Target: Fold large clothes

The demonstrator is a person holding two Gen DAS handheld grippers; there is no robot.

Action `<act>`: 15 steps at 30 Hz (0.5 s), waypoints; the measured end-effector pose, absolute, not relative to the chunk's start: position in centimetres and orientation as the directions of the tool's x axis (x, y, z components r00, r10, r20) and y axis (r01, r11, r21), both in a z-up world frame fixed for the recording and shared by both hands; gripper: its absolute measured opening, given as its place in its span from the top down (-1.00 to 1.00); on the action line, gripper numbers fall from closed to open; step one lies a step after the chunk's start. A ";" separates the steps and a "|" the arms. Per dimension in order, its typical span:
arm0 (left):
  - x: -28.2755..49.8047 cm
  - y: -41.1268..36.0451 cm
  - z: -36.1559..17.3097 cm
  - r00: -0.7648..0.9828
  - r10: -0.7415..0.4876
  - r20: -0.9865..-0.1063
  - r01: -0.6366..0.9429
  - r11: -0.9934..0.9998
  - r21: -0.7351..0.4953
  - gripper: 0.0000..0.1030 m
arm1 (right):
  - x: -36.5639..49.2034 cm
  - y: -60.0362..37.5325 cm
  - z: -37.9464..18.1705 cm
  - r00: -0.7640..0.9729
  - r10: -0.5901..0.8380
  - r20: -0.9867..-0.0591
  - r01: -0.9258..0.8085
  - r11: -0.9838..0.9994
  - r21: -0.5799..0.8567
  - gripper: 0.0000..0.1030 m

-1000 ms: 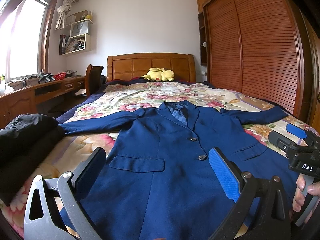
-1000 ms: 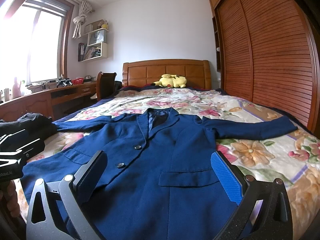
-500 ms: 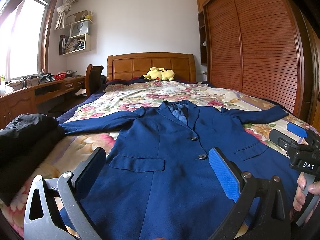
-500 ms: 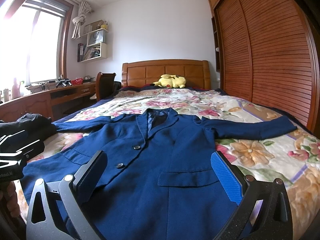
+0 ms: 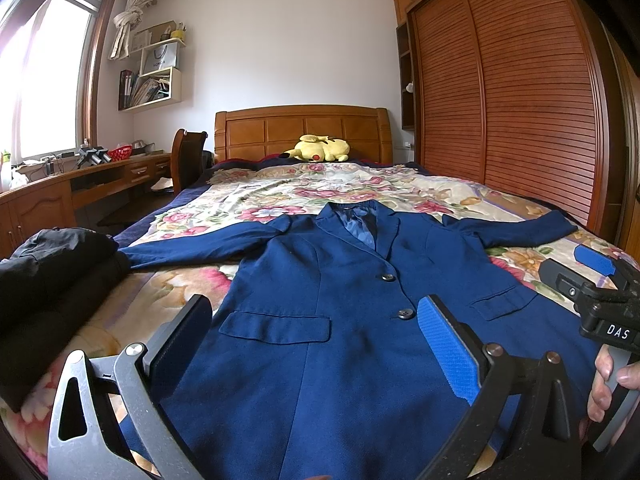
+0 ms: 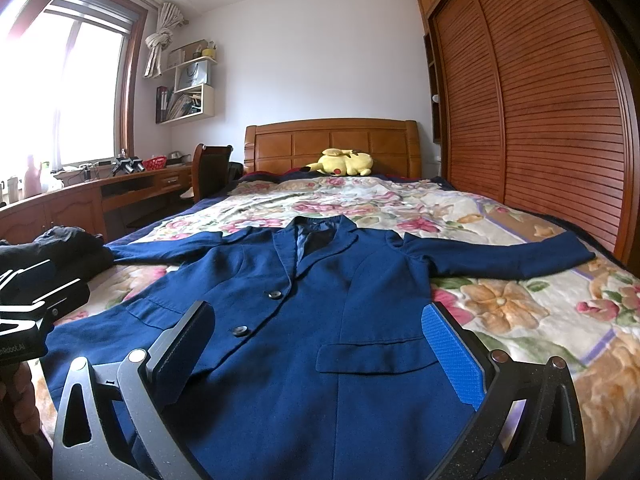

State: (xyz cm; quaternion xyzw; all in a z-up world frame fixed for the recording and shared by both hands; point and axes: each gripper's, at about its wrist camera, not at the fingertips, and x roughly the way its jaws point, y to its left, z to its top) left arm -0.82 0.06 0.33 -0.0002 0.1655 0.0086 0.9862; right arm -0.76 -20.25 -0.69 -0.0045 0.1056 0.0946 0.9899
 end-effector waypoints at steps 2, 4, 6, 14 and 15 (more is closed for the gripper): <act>-0.8 0.1 0.3 0.945 0.017 -0.326 -0.017 1.000 0.002 -1.00 | -0.8 -20.2 -0.7 0.960 0.187 -0.211 -0.188 0.982 0.012 -1.00; -0.8 0.1 0.3 0.945 0.017 -0.327 -0.017 1.000 0.003 -1.00 | -0.8 -20.2 -0.7 0.960 0.187 -0.211 -0.188 0.982 0.012 -1.00; -0.8 0.1 0.3 0.945 0.017 -0.327 -0.017 1.000 0.004 -1.00 | -0.8 -20.2 -0.7 0.959 0.188 -0.210 -0.190 0.982 0.011 -1.00; -0.1 1.2 0.4 0.936 0.040 -0.350 -0.029 0.999 0.034 -1.00 | -0.5 -19.1 -0.2 0.951 0.222 -0.214 -0.229 0.973 -0.007 -1.00; 0.1 1.5 0.4 0.934 0.045 -0.355 -0.034 0.999 0.037 -1.00 | -0.4 -18.9 0.0 0.949 0.230 -0.216 -0.238 0.971 -0.008 -1.00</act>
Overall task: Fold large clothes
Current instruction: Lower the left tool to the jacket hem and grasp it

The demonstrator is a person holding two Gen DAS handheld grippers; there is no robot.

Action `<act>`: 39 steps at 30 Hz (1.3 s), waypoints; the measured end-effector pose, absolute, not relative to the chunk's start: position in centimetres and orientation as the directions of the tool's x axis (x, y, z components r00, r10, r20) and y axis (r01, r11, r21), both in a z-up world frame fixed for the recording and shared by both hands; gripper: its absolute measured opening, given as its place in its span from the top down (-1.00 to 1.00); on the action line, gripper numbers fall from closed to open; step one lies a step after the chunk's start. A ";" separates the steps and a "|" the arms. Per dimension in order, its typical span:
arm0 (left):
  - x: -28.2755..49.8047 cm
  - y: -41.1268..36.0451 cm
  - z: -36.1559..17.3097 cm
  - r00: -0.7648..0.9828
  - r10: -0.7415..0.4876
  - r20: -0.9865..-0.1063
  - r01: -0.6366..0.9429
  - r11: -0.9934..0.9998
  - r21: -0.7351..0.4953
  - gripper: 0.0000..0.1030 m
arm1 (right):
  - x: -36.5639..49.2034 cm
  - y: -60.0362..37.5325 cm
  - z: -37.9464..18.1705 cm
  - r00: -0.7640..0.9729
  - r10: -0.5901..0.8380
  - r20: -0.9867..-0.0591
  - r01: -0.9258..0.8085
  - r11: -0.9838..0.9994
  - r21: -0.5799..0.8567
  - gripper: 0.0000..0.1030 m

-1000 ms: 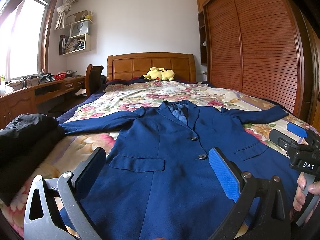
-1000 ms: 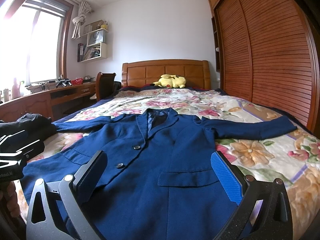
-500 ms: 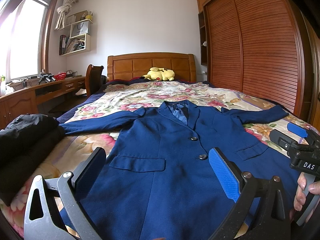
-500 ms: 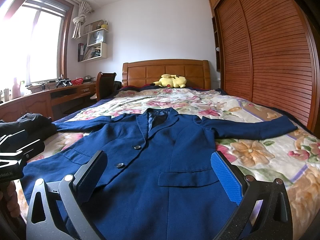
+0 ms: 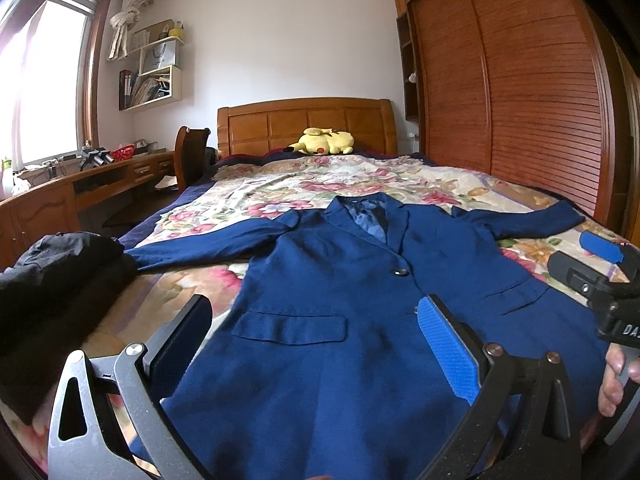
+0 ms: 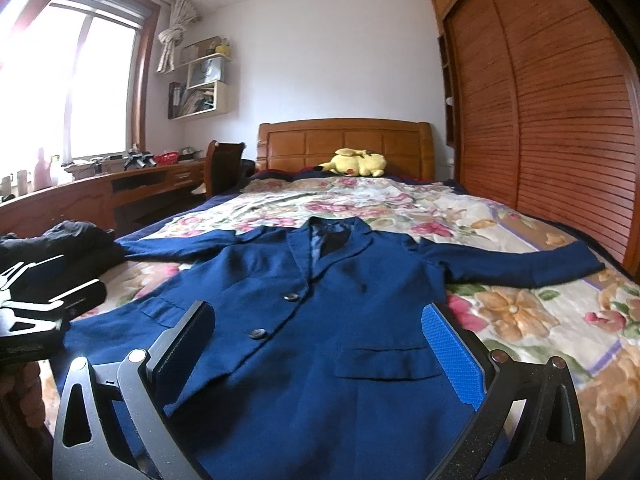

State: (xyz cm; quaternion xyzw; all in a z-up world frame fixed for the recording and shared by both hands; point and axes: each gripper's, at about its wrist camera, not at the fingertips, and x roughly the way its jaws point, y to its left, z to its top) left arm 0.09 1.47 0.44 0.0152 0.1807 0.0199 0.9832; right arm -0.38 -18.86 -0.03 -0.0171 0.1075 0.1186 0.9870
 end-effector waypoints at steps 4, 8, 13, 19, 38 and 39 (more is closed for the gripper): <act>1.1 3.1 0.5 0.921 0.071 -0.382 -0.059 0.997 0.044 -1.00 | 0.2 -18.0 0.9 0.937 0.267 -0.224 -0.275 0.962 -0.003 -1.00; 2.0 4.6 0.4 0.905 0.069 -0.420 -0.065 0.998 0.024 -1.00 | 0.7 -17.9 1.5 0.928 0.296 -0.226 -0.303 0.953 0.001 -1.00; 3.4 6.5 0.3 0.883 0.072 -0.464 -0.066 0.997 0.029 -1.00 | 1.7 -16.8 2.3 0.919 0.320 -0.229 -0.333 0.943 -0.020 -1.00; 4.8 8.9 1.0 0.870 0.125 -0.476 -0.100 0.992 0.078 -1.00 | 4.0 -15.4 3.4 0.910 0.347 -0.228 -0.365 0.930 -0.039 -1.00; 13.6 14.7 -1.4 0.789 0.139 -0.598 -0.090 0.990 0.112 -1.00 | 14.3 -10.5 3.3 0.856 0.377 -0.354 -0.438 0.893 -0.108 -1.00; 14.3 14.9 -1.6 0.780 0.139 -0.610 -0.091 0.990 0.109 -1.00 | 14.7 -10.4 3.1 0.852 0.377 -0.364 -0.441 0.890 -0.111 -1.00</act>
